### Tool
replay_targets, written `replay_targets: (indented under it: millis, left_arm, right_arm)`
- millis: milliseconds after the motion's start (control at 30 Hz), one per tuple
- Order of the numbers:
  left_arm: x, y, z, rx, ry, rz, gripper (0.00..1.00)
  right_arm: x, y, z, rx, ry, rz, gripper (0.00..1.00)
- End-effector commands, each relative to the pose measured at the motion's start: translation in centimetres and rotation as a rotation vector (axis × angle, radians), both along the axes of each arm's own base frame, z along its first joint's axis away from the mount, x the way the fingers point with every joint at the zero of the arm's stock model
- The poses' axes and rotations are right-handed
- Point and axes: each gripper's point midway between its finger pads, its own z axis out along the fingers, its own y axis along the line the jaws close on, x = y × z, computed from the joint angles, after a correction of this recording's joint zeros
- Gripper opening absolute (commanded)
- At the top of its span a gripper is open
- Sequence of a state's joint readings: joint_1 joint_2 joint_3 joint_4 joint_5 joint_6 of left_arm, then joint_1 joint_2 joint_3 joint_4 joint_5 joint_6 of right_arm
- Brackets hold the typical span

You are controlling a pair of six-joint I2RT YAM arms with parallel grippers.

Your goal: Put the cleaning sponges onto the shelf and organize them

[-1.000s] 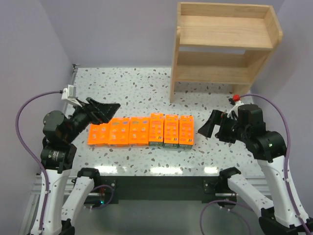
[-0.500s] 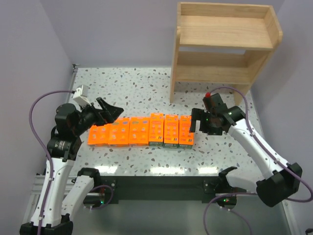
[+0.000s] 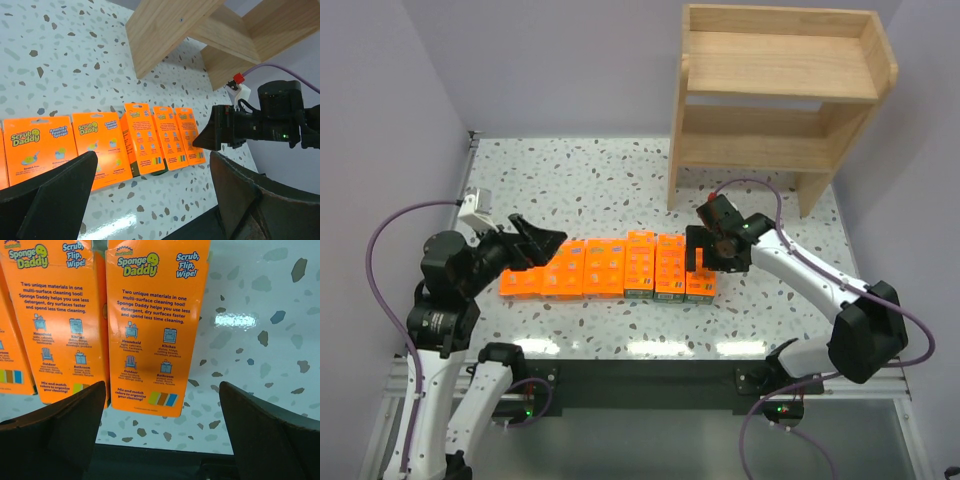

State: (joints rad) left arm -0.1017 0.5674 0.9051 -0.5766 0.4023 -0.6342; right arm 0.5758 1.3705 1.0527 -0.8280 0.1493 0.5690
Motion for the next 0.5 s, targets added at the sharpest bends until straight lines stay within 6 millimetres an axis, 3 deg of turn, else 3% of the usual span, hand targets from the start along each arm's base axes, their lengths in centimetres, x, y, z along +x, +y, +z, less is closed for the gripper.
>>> replay_targets:
  millis: [0, 267, 467]
  left_arm:
    - [-0.6, 0.2, -1.2, 0.028, 0.030, 0.002, 1.00]
    - [-1.6, 0.7, -1.6, 0.051, 0.026, 0.018, 1.00]
    - [-1.8, 0.9, -2.2, 0.070, 0.036, 0.016, 1.00]
  right_arm:
    - [1.5, 0.2, -0.6, -0.016, -0.047, -0.062, 0.99]
    - [1.6, 1.3, -2.6, -0.022, -0.014, -0.034, 0.99]
    - [0.5, 1.4, -3.7, -0.018, 0.014, -0.021, 0.99]
